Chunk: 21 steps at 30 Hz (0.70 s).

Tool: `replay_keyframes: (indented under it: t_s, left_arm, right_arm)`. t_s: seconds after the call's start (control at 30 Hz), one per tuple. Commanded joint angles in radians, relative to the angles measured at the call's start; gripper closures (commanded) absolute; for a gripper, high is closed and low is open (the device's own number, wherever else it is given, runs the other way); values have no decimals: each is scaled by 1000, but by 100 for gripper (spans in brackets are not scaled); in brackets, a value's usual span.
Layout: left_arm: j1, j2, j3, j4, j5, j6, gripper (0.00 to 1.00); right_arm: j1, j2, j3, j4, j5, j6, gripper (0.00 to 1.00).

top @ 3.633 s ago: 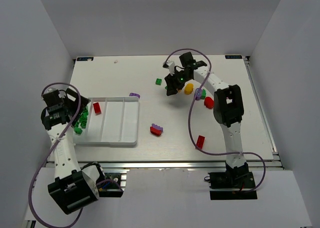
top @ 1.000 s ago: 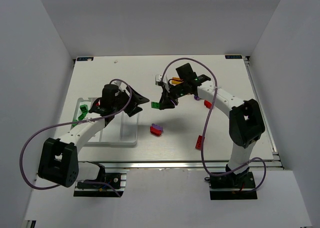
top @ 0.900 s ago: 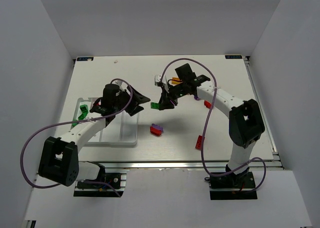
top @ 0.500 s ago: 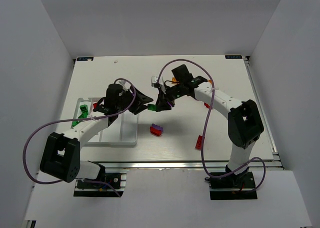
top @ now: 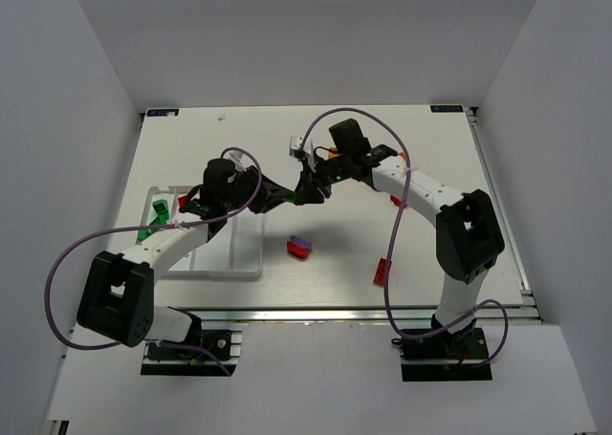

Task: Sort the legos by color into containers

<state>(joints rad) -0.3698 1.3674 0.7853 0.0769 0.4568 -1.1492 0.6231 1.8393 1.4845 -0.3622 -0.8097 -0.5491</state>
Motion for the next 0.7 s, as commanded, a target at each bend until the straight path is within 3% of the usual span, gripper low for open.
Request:
replay_keyframes:
  t_s: [0.0,0.17,0.23,0.27,0.3,0.33,0.5,0.67]
  left_arm:
    - [-8,-8,6,15,31,6,67]
    - [-6,-14,12,-28,8,23,83]
    - [-6,-19,25,-57,-22,46,87]
    - [-4,-19,32,-110,-38,54,89]
    - [-3,-21,54,-138,-55,74,93]
    - [6,-25,64,-172,-75,85,100]
    - [95,-80,132,-489,-260,187,100]
    - [313,-129,277,-901,-502,360,100]
  right_arm:
    - [3,14,13,62,9,37,97]
    - [3,14,11,69,7,46,81]
    - [1,14,5,86,20,66,54]
    - [3,14,3,91,23,72,27]
    - [1,14,2,94,27,77,11]
    - [0,14,2,94,38,78,11]
    - [-22,-3,-16,118,72,103,11]
    - [-56,-35,-59,147,95,100,11]
